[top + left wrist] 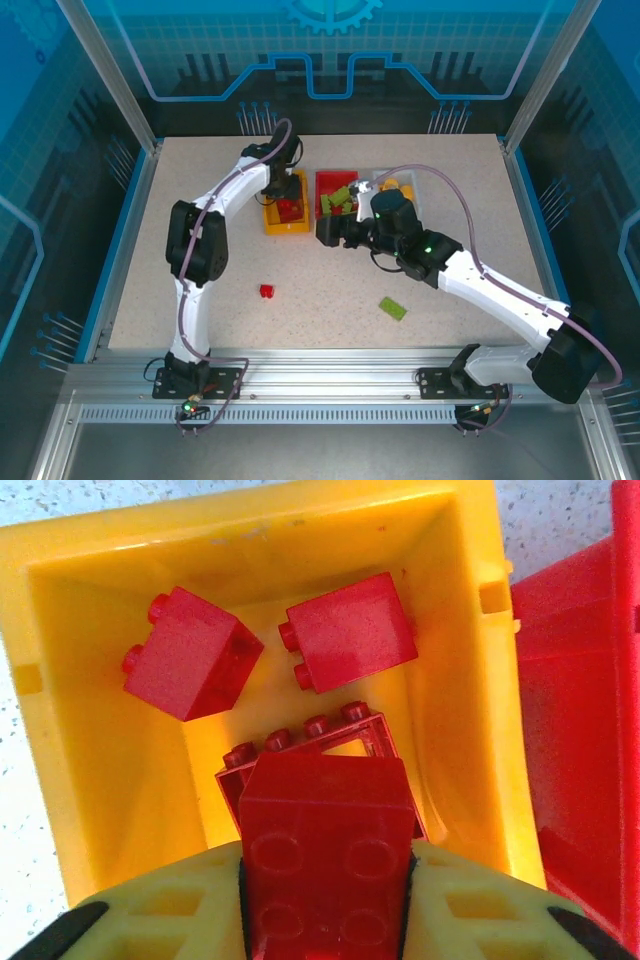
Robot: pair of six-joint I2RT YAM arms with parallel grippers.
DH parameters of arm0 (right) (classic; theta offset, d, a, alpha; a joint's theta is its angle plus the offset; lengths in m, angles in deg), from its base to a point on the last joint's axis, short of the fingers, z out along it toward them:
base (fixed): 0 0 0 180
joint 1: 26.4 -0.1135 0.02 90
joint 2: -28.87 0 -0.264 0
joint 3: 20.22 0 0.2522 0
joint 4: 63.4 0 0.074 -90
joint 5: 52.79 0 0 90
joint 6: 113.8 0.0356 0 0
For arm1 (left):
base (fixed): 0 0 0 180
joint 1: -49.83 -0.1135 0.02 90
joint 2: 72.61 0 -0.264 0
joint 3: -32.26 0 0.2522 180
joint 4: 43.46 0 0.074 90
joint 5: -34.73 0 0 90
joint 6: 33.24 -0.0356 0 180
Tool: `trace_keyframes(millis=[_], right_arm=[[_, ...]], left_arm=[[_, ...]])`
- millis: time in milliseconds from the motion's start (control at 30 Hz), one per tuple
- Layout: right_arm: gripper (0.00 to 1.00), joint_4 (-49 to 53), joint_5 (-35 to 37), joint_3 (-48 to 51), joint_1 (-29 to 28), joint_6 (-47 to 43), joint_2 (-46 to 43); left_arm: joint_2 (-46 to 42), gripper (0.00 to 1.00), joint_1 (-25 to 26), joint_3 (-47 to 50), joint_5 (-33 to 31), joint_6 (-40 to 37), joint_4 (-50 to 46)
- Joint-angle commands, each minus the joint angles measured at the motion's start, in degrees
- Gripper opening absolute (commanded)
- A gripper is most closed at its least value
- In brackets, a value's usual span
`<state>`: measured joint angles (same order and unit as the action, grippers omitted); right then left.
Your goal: Sort the legos into containers by color
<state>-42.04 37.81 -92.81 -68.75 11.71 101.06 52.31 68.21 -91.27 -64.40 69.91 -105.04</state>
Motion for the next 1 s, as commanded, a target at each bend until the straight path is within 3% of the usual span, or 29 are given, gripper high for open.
trace_keyframes(millis=[0,267,433,700,967], right_arm=[[0.8,7.05,5.71,1.44,0.64,3.36,-0.93],[0.76,26.58,16.01,4.89,-1.11,11.74,-4.79],[0.76,40.79,19.4,8.11,-2.17,17.83,-5.35],[0.77,44.27,14.41,9.14,-4.85,12.22,7.54],[0.79,42.34,12.42,9.08,-3.73,9.69,15.45]], left_arm=[[-1.06,0.49,-0.18,-1.62,0.76,0.78,-1.64],[-12.36,0.56,0.42,4.89,3.94,2.17,0.89],[-26.68,0.6,3.59,18.24,9.04,5.95,7.38],[-50.19,0.61,17.75,45.88,12.12,18.41,21.27],[-62.1,0.61,30.3,59.23,7.85,27.89,26.95]])
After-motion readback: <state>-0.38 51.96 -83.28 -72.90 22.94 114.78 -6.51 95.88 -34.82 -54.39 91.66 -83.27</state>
